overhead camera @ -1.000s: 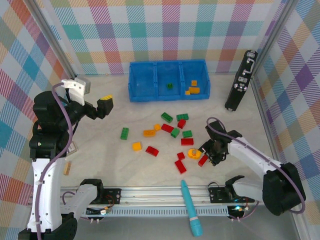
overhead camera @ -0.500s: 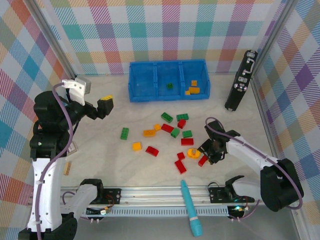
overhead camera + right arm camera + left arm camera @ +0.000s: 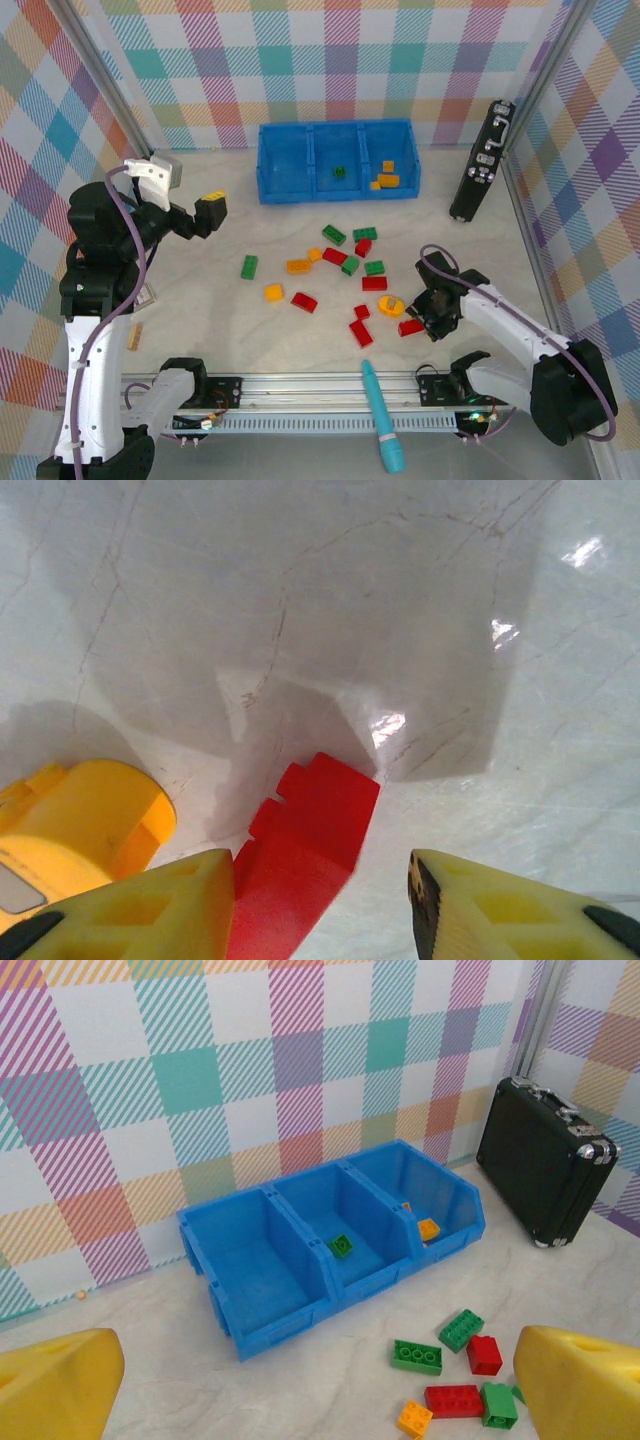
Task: Sort the legos into containers by color
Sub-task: Pick up the lego from the bottom-right of the table, then place the lego in the container.
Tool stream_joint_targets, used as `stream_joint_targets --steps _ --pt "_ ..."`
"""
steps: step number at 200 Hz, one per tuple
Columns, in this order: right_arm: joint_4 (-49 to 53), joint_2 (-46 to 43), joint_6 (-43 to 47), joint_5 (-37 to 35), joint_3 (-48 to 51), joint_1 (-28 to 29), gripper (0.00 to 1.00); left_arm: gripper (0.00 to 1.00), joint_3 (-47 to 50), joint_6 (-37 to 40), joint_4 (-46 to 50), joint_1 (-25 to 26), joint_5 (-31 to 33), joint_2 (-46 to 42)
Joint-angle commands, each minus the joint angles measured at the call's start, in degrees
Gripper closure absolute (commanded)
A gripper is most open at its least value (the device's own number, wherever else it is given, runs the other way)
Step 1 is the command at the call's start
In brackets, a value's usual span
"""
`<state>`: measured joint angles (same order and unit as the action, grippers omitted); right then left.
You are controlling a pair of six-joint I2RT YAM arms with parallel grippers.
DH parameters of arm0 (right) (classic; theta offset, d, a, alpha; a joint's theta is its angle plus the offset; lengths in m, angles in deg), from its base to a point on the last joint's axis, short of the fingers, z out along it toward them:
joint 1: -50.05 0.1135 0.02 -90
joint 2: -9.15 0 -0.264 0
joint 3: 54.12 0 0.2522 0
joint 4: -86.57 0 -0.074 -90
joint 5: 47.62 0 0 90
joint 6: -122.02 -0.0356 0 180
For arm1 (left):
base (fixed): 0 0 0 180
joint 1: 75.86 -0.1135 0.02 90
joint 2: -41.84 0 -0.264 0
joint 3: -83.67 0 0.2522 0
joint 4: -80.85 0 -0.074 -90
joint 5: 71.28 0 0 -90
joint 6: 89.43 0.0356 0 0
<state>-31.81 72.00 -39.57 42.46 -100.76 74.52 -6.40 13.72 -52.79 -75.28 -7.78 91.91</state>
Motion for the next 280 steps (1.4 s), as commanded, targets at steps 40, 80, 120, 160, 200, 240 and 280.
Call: stream_joint_targets --steps 40,80,120,160,200,240,280 --pt "-2.9 5.6 0.5 -0.1 -0.5 0.4 0.43 0.0 0.2 0.6 -2.2 -0.8 -1.3 -0.1" --pt "-4.4 8.3 1.2 -0.3 -0.3 0.6 0.52 0.0 0.3 0.8 -2.1 -0.8 -1.1 0.0" --pt "-5.4 10.9 2.5 -1.2 -1.4 0.8 0.64 0.0 0.1 0.9 -1.8 -0.8 -0.7 0.2" --pt "-1.3 13.8 12.5 -8.2 -13.0 0.5 0.74 0.0 0.1 1.2 -1.7 -0.8 -0.4 0.2" --pt "4.0 23.1 31.1 -12.1 -36.2 -3.1 0.74 0.0 0.3 1.7 -1.4 -0.8 0.7 -0.2" --pt "-2.3 38.1 48.5 -10.3 -62.5 -3.6 0.75 0.0 0.4 2.3 -1.0 -0.8 1.9 -0.3" --pt "-17.4 52.8 57.9 0.1 -79.2 -2.5 0.75 0.0 0.4 2.8 -0.7 -0.8 2.9 -0.1"
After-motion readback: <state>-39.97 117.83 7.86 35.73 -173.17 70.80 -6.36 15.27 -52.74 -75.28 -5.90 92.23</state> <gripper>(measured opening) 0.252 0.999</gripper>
